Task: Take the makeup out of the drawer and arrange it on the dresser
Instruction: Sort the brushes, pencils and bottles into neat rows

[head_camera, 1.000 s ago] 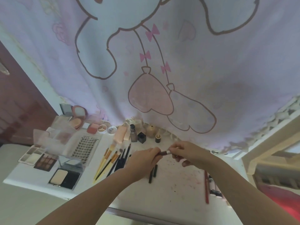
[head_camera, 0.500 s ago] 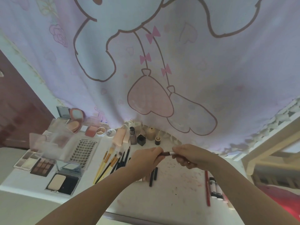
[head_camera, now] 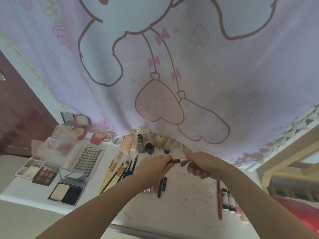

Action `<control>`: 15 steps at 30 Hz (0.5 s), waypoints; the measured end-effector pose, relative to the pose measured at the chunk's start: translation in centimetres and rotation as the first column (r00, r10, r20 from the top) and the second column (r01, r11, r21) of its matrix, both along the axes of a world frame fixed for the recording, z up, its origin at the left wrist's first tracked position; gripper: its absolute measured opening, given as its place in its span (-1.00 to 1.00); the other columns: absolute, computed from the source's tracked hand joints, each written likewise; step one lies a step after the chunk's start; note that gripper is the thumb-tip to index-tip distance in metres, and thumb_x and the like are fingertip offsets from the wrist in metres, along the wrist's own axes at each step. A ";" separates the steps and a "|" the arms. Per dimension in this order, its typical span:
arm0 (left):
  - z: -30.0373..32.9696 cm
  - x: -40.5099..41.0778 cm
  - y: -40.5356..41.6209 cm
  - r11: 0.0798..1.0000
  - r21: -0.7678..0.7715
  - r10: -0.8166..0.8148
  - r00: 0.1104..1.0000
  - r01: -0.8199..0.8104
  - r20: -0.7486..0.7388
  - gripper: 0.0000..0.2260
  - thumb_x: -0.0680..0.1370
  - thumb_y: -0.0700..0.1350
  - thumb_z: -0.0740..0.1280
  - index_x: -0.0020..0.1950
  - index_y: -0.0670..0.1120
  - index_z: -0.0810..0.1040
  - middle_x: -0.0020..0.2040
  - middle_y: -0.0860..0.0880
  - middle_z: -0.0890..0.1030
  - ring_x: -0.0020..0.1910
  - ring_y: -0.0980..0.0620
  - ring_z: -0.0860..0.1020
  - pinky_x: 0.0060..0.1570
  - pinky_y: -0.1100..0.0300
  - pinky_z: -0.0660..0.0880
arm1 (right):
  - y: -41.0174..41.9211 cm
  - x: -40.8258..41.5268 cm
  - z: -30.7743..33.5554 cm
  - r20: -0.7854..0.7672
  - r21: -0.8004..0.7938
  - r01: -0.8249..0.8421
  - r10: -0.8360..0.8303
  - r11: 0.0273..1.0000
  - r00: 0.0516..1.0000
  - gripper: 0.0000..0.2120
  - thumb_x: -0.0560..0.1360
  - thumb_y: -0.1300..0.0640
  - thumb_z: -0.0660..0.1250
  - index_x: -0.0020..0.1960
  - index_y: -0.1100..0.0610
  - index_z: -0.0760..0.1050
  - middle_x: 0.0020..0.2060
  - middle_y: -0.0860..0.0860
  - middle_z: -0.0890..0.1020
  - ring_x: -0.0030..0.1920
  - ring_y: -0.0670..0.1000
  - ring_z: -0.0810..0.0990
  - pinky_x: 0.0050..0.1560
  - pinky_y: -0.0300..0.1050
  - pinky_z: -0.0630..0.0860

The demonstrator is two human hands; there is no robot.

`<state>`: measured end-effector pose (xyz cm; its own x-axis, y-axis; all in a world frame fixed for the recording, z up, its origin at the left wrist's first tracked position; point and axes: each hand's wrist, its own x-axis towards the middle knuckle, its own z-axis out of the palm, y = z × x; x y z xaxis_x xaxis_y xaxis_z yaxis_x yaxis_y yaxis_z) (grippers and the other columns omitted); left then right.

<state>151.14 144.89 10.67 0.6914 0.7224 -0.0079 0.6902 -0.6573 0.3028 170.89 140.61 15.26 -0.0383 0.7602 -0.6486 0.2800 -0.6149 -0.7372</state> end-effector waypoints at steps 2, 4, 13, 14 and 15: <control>0.1 0.2 0.0 1.000 0.009 -0.007 1.000 0.007 -0.001 -0.75 0.63 0.13 0.02 0.09 0.03 0.40 -0.17 0.11 0.47 -0.30 0.07 0.47 -0.30 0.15 0.47 | 0.0 0.0 0.0 -0.004 -0.011 -0.005 0.005 1.000 1.000 -0.54 0.60 -0.17 0.08 -0.05 0.20 0.53 -0.51 -0.06 0.40 -0.56 -0.13 0.26 -0.57 -0.32 0.20; 0.1 0.3 0.0 1.000 0.013 -0.011 1.000 0.011 -0.004 -0.74 0.63 0.13 0.02 0.09 0.03 0.40 -0.15 0.09 0.50 -0.29 0.06 0.48 -0.26 0.11 0.50 | 0.0 0.2 0.1 -0.026 0.016 -0.029 0.030 0.999 0.999 -0.67 0.62 -0.05 0.11 -0.04 0.19 0.49 -0.47 -0.07 0.40 -0.53 -0.14 0.26 -0.55 -0.32 0.19; -0.1 0.6 0.0 1.000 0.017 -0.014 1.000 0.014 0.012 -0.75 0.62 0.13 0.04 0.07 0.03 0.40 -0.22 0.14 0.41 -0.32 0.08 0.47 -0.29 0.12 0.50 | -0.1 0.5 -0.1 -0.054 -0.007 -0.014 0.014 1.000 0.998 -0.62 0.62 -0.09 0.10 -0.03 0.20 0.49 -0.49 -0.07 0.38 -0.54 -0.13 0.24 -0.56 -0.32 0.17; -0.2 0.6 0.0 1.000 0.016 -0.017 1.000 0.017 0.005 -0.75 0.62 0.13 0.03 0.08 0.03 0.40 -0.21 0.14 0.41 -0.32 0.07 0.47 -0.28 0.12 0.50 | -0.1 0.6 -0.1 -0.067 0.008 -0.031 0.032 0.999 0.997 -0.71 0.62 -0.03 0.14 -0.01 0.19 0.48 -0.45 -0.06 0.40 -0.52 -0.14 0.26 -0.55 -0.32 0.19; -0.2 0.6 -0.1 1.000 0.013 -0.020 1.000 0.020 -0.002 -0.75 0.62 0.13 0.03 0.08 0.03 0.40 -0.21 0.14 0.42 -0.31 0.07 0.47 -0.27 0.11 0.50 | -0.1 0.7 0.0 -0.076 0.016 -0.041 0.042 0.999 0.996 -0.77 0.61 0.01 0.19 0.01 0.17 0.48 -0.39 -0.04 0.43 -0.49 -0.14 0.28 -0.53 -0.32 0.20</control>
